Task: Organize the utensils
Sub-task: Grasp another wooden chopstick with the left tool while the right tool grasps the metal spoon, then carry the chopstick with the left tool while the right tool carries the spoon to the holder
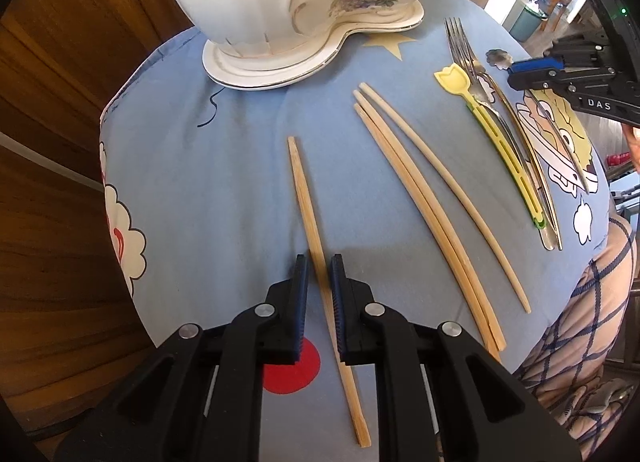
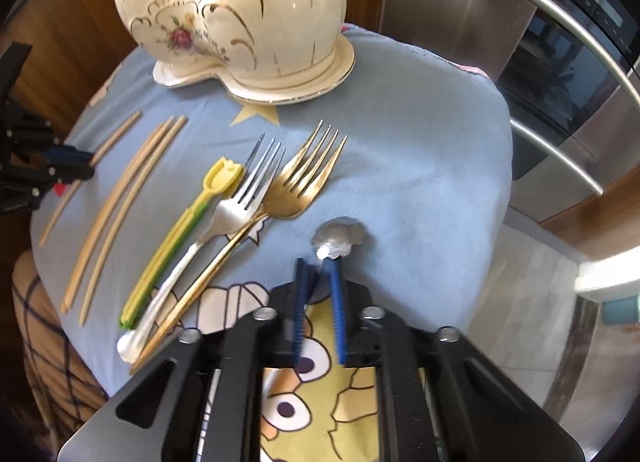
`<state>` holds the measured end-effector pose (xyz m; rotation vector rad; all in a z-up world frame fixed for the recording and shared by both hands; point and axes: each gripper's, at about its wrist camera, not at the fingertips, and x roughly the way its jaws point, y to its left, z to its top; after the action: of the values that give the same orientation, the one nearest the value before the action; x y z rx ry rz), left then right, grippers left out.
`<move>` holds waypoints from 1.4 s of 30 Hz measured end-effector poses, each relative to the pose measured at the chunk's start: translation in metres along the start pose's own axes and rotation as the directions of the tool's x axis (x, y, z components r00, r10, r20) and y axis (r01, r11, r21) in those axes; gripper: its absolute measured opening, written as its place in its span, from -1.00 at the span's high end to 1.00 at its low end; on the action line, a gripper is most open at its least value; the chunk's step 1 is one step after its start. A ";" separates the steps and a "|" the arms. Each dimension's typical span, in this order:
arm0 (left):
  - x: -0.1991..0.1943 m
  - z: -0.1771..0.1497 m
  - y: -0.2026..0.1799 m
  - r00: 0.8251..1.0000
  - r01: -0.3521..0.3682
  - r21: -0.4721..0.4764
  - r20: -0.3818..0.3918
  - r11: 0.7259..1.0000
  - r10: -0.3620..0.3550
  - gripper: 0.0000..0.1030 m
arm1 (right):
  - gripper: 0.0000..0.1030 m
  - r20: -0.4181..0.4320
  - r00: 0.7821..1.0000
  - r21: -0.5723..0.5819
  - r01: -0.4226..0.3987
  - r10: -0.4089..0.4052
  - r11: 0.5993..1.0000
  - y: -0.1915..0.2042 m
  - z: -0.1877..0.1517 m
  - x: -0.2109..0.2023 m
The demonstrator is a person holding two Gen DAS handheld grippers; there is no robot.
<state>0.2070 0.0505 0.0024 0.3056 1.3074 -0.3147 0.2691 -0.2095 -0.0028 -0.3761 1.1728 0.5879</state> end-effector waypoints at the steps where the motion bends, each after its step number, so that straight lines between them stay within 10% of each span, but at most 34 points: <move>1: 0.000 0.000 0.001 1.000 0.004 -0.010 0.007 1.000 -0.004 0.81 | 0.86 0.016 1.000 0.017 -0.009 0.009 1.000 -0.002 -0.002 -0.001; 8: 0.000 -0.022 0.020 0.998 0.045 -0.064 0.057 0.997 -0.041 0.88 | 0.94 0.092 0.993 0.092 -0.084 0.075 0.992 -0.013 -0.007 -0.007; 20: 0.003 -0.011 0.015 0.996 0.016 0.029 -0.084 0.999 -0.014 0.88 | 0.95 0.171 0.977 0.086 -0.141 0.125 0.986 -0.014 -0.018 -0.032; 29: -0.025 -0.029 0.026 0.990 0.043 -0.069 0.134 0.997 -0.034 0.89 | 0.95 0.323 0.940 0.066 -0.133 0.105 0.989 -0.007 -0.021 -0.075; 33: -0.058 -0.037 0.030 0.937 0.091 -0.114 0.345 0.989 -0.047 0.89 | 0.95 0.403 0.913 0.071 -0.102 0.065 0.992 -0.007 -0.022 -0.092; 42: -0.098 -0.032 0.016 0.729 0.154 -0.190 0.685 0.970 0.018 0.89 | 0.95 0.562 0.827 0.074 -0.052 0.001 0.996 0.003 -0.019 -0.131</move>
<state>0.1622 0.0834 0.0904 -0.0736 0.6028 -0.2918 0.2180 -0.2481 0.1127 -0.0937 0.6279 0.6157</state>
